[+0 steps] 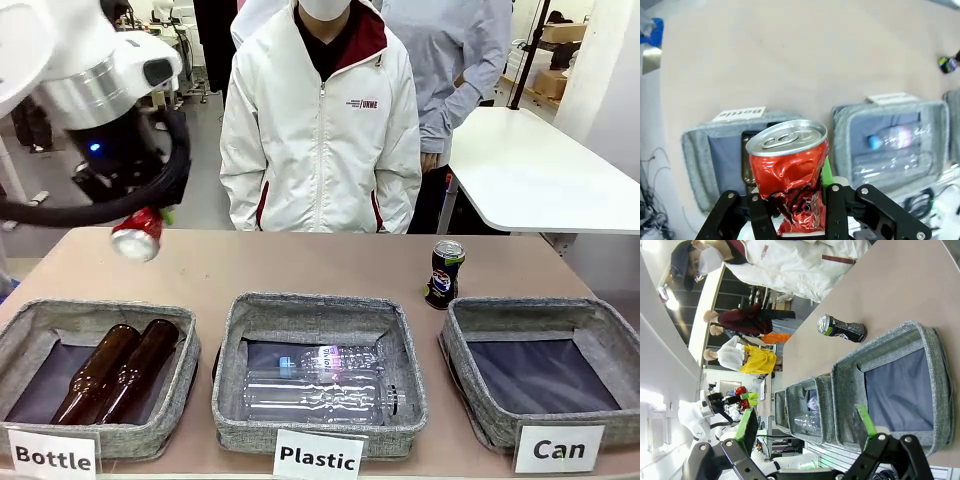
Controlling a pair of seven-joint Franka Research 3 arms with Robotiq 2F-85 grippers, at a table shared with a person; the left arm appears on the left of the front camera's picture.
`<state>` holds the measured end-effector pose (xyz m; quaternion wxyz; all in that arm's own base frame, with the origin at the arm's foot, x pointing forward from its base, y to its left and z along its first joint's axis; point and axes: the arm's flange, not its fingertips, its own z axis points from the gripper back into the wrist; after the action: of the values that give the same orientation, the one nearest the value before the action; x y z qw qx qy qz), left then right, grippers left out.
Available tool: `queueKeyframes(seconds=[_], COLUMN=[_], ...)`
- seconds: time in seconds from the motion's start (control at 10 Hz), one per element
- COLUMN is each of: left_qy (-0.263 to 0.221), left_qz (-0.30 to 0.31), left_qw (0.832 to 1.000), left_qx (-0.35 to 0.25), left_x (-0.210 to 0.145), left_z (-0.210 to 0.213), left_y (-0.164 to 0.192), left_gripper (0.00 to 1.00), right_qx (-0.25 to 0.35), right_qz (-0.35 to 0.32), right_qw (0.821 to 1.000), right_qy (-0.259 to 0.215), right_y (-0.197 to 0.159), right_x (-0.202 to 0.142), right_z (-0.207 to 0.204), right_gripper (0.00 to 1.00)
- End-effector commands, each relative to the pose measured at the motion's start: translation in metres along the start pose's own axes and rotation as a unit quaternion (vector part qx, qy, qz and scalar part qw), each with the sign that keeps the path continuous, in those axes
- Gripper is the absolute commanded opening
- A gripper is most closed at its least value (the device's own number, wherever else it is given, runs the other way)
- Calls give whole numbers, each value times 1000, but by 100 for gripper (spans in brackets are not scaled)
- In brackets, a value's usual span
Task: Sort the can waste into the basket.
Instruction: Pick up the can waste from the table and place it in the right Fabric basket.
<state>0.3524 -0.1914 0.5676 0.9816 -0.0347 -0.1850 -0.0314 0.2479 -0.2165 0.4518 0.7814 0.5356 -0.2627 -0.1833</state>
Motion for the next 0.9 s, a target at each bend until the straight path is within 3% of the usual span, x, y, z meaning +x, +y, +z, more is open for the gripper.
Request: queueKeyframes(seconds=[0.0,0.3,0.4,0.5,0.7,0.8], left_qy=[-8,-8,-3,-41,-125,-157], left_qz=[26,26,12,-66,-208,-284], left_qw=[1000,1000,1000,995,960,929], left_qx=[-6,-6,1,-67,-140,-180], left_x=[13,13,6,-2,-29,-47], left_z=[1,1,0,-1,21,26], left_y=[-11,-11,-6,-9,-47,-73], left_gripper=[0,0,25,25,25,25], right_qx=[12,12,12,12,12,12], right_qz=[12,12,12,12,12,12], right_qw=[1000,1000,1000,1000,1000,1000], right_qy=[-5,-5,-5,-5,-5,-5], right_y=[1,1,1,1,1,1], right_x=[3,3,3,3,3,3], right_z=[0,0,0,0,0,0], right_gripper=[100,100,100,100,100,100])
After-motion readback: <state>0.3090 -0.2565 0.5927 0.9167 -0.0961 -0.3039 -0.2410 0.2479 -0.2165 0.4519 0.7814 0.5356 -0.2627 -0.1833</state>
